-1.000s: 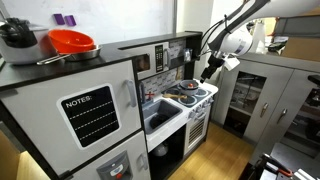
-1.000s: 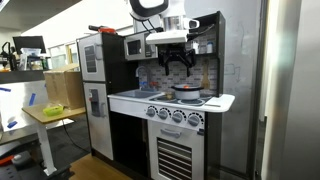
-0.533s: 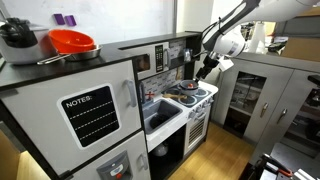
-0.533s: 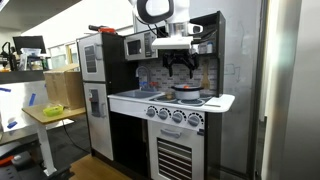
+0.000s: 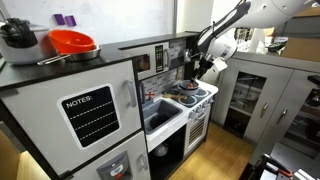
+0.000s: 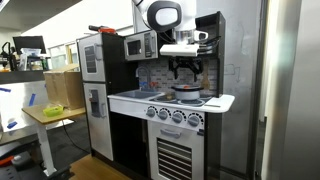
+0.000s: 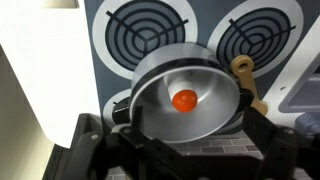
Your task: Remove the white object from the pot and put it on the stove
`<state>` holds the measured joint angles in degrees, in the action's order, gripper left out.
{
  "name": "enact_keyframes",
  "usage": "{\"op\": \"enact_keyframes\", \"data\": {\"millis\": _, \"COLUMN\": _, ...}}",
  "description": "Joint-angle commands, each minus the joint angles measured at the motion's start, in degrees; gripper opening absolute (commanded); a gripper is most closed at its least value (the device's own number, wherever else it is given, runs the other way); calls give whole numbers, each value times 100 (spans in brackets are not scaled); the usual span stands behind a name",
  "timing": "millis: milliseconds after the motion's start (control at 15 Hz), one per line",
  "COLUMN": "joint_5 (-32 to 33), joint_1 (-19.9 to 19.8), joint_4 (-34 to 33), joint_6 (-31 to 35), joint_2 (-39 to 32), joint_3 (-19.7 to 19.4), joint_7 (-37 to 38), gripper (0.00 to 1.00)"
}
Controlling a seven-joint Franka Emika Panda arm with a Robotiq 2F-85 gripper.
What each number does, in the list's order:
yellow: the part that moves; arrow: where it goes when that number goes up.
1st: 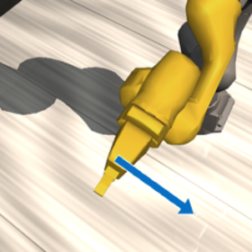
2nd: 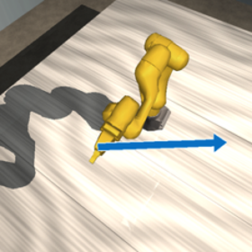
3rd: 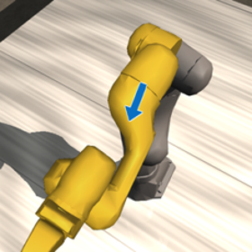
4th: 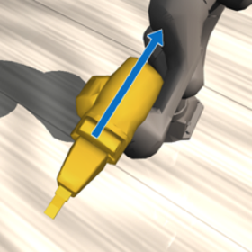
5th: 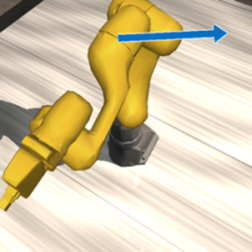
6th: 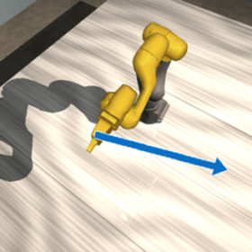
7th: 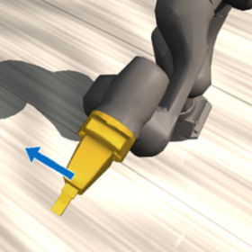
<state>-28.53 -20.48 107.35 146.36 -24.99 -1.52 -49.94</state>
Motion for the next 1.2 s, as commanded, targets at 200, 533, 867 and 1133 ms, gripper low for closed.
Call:
{"op": "enact_keyframes", "data": {"millis": 200, "joint_5": -48, "joint_1": -200, "joint_4": -526, "joint_6": -159, "joint_2": -331, "joint_3": 335, "joint_7": -37, "gripper": 63}}
{"op": "enact_keyframes", "data": {"millis": 533, "joint_5": -105, "joint_1": -257, "joint_4": -585, "joint_6": -112, "joint_2": -515, "joint_3": 480, "joint_7": -32, "gripper": 46}}
{"op": "enact_keyframes", "data": {"millis": 867, "joint_5": -104, "joint_1": -257, "joint_4": -497, "joint_6": 5, "joint_2": -556, "joint_3": 559, "joint_7": 91, "gripper": 66}}
{"op": "enact_keyframes", "data": {"millis": 1133, "joint_5": -51, "joint_1": -231, "joint_4": -459, "joint_6": 32, "joint_2": -611, "joint_3": 558, "joint_7": 260, "gripper": 79}}
